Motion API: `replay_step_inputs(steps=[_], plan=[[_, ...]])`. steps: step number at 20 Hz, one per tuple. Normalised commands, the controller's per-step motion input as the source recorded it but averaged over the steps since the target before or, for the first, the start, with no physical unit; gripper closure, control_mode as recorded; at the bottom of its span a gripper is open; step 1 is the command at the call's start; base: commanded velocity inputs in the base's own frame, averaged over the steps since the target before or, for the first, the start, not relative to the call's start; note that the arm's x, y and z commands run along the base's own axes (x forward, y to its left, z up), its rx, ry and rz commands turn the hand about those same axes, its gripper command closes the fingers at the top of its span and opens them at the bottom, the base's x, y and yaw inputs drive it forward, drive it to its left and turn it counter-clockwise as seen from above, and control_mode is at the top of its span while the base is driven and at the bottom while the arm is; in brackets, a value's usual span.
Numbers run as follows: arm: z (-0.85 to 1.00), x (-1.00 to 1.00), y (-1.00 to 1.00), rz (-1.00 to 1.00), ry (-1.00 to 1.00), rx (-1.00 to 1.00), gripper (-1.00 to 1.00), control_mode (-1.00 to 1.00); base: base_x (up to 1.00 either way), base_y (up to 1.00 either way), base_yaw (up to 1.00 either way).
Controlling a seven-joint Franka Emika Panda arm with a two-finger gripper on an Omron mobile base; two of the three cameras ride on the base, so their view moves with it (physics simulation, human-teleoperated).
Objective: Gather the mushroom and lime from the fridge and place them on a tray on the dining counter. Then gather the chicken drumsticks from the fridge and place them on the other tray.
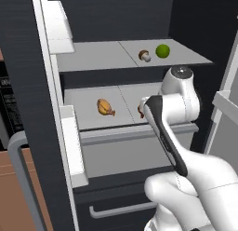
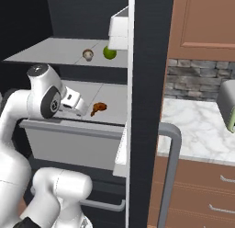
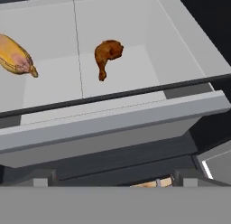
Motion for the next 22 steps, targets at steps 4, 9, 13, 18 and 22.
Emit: replay_step_inputs(steps=[4,9,13,18,22], plan=[[-0.08,0.33,-0.12,0.0,0.0,0.0,-1.0,-1.0,0.0,0.0,0.0],[-0.29,0.37,0.0,0.0,0.0,0.0,-1.0,-1.0,0.0,0.0,0.0],[-0.39,0.31,0.0,0.0,0.0,0.0,-1.0,-1.0,0.0,0.0,0.0],[-0.27,0.46,0.0,0.0,0.0,0.0,-1.0,-1.0,0.0,0.0,0.0],[-0.2,0.48,0.0,0.0,0.02,0.0,-1.0,-1.0,0.0,0.0,0.0]])
